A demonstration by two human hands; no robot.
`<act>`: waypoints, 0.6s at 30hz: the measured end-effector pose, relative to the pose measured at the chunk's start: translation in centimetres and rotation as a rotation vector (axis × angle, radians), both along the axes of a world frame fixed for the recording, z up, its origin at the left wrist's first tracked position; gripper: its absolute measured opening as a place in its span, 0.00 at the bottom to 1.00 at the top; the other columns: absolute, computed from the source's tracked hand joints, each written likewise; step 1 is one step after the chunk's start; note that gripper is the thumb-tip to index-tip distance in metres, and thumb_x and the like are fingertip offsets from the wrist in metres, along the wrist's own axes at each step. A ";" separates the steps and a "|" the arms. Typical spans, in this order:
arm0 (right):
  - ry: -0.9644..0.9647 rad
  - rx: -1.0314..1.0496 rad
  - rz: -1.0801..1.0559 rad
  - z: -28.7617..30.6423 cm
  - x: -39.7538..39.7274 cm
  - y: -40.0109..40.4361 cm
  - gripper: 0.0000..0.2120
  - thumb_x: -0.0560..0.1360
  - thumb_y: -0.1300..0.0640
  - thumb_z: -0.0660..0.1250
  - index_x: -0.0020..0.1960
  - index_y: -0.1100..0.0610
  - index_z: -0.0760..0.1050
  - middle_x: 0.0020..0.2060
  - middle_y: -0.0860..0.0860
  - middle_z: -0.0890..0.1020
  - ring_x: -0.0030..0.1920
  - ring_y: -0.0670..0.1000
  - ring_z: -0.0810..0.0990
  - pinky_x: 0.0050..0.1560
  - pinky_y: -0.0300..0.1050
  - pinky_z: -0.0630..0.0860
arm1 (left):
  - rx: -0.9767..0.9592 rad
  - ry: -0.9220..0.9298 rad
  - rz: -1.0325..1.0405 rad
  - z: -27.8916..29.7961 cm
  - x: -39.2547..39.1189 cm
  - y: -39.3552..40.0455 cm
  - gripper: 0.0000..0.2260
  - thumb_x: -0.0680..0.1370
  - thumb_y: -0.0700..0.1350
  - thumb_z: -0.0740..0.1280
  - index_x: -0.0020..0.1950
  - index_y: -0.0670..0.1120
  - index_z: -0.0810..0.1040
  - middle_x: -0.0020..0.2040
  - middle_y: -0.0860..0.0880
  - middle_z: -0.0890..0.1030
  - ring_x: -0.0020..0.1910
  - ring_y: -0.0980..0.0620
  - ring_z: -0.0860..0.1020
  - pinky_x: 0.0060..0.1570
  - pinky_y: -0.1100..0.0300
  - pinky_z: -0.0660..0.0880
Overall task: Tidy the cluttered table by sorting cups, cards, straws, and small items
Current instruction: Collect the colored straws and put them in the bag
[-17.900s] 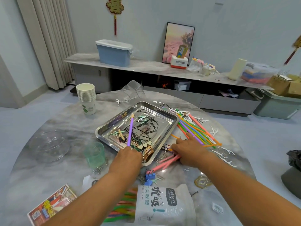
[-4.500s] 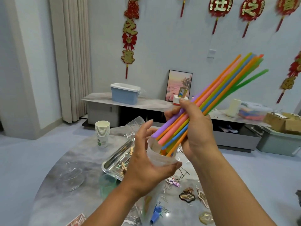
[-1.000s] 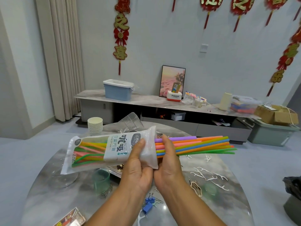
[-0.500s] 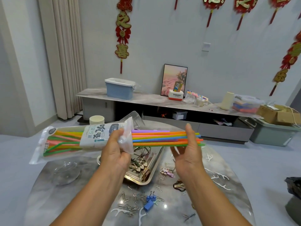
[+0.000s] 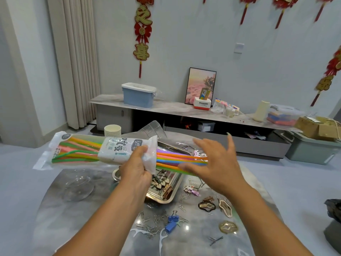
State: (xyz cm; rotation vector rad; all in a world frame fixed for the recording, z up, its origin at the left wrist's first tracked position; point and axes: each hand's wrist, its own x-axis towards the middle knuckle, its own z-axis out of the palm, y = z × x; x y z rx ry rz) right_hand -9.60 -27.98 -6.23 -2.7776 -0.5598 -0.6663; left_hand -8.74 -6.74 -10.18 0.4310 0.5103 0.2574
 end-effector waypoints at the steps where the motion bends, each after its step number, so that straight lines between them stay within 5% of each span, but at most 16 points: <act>1: 0.033 -0.151 0.045 0.1 -0.1 0.5 0.47 0.65 0.17 0.55 0.77 0.42 0.64 0.71 0.41 0.73 0.73 0.44 0.68 0.78 0.61 0.31 | 0.016 0.004 -0.025 0.0 -0.1 -0.3 0.28 0.66 0.33 0.78 0.63 0.38 0.73 0.59 0.36 0.80 0.52 0.36 0.83 0.48 0.32 0.80; 3: 0.089 -0.350 0.061 -0.5 -0.1 1.6 0.47 0.67 0.23 0.63 0.79 0.40 0.56 0.72 0.42 0.71 0.74 0.47 0.67 0.78 0.64 0.35 | 0.043 0.005 -0.090 -0.1 -0.5 -1.4 0.23 0.69 0.33 0.77 0.62 0.37 0.74 0.58 0.35 0.81 0.52 0.36 0.83 0.48 0.35 0.81; 5: 0.128 -0.380 0.034 -1.1 -0.3 2.6 0.38 0.72 0.35 0.69 0.76 0.40 0.57 0.67 0.45 0.75 0.67 0.51 0.74 0.77 0.60 0.54 | 0.057 -0.019 -0.183 -0.2 -1.2 -2.9 0.21 0.72 0.34 0.75 0.63 0.37 0.75 0.56 0.35 0.82 0.51 0.37 0.83 0.44 0.40 0.83; 7: 0.140 -0.320 0.007 -1.4 -0.4 2.8 0.23 0.76 0.46 0.68 0.68 0.43 0.64 0.58 0.47 0.80 0.56 0.54 0.79 0.58 0.50 0.71 | 0.050 -0.076 -0.216 -0.1 -1.8 -3.9 0.22 0.71 0.36 0.76 0.64 0.38 0.76 0.55 0.37 0.84 0.51 0.39 0.84 0.43 0.43 0.83; 9: 0.126 -0.240 -0.040 -1.6 -0.3 2.5 0.14 0.77 0.48 0.67 0.60 0.46 0.66 0.52 0.48 0.82 0.49 0.55 0.80 0.46 0.47 0.72 | 0.070 -0.146 -0.154 -0.2 -1.9 -3.8 0.23 0.70 0.39 0.77 0.64 0.42 0.78 0.52 0.42 0.86 0.47 0.46 0.86 0.40 0.48 0.84; 18: 0.073 -0.170 -0.129 -1.5 0.1 1.7 0.12 0.78 0.51 0.66 0.53 0.46 0.62 0.49 0.48 0.79 0.46 0.56 0.79 0.41 0.46 0.67 | 0.264 -0.205 -0.181 -1.0 -2.8 -4.8 0.23 0.65 0.42 0.76 0.59 0.42 0.79 0.48 0.44 0.87 0.43 0.50 0.86 0.35 0.58 0.81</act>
